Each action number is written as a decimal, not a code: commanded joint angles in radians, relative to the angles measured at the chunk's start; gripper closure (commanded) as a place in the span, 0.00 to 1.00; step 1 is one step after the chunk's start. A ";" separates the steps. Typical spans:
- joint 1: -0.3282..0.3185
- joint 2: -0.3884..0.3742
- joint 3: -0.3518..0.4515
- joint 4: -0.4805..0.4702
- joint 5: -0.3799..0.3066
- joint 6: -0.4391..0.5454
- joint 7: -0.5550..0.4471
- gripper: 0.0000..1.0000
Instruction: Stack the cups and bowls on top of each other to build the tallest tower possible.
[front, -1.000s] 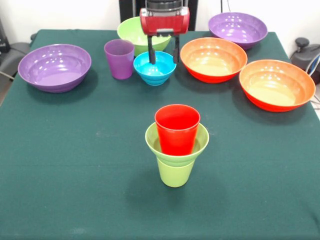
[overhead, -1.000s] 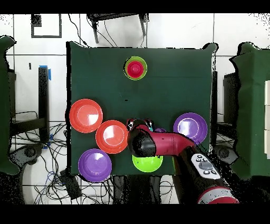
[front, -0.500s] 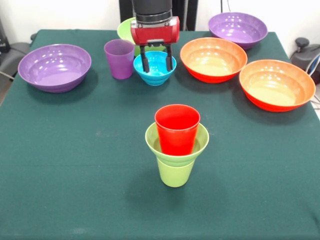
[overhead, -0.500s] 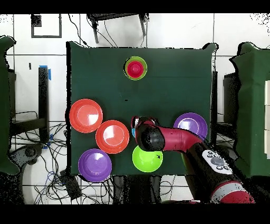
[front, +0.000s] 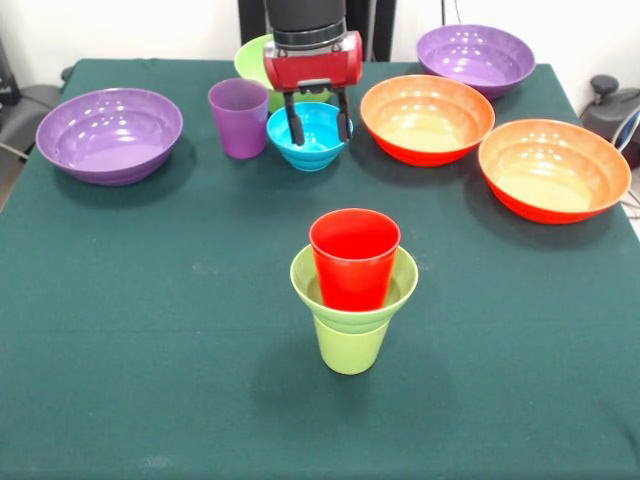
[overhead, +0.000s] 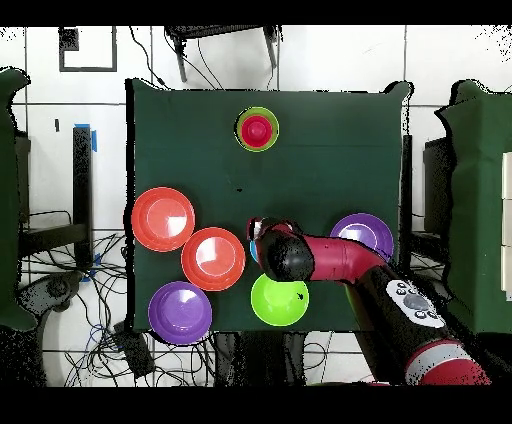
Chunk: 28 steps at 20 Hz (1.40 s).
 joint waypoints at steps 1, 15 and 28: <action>-0.002 -0.021 0.092 -0.023 -0.055 0.104 -0.044 0.00; -0.066 -0.083 0.137 0.001 -0.070 0.169 -0.102 0.00; -0.137 0.011 0.193 -0.108 -0.152 0.225 -0.184 0.00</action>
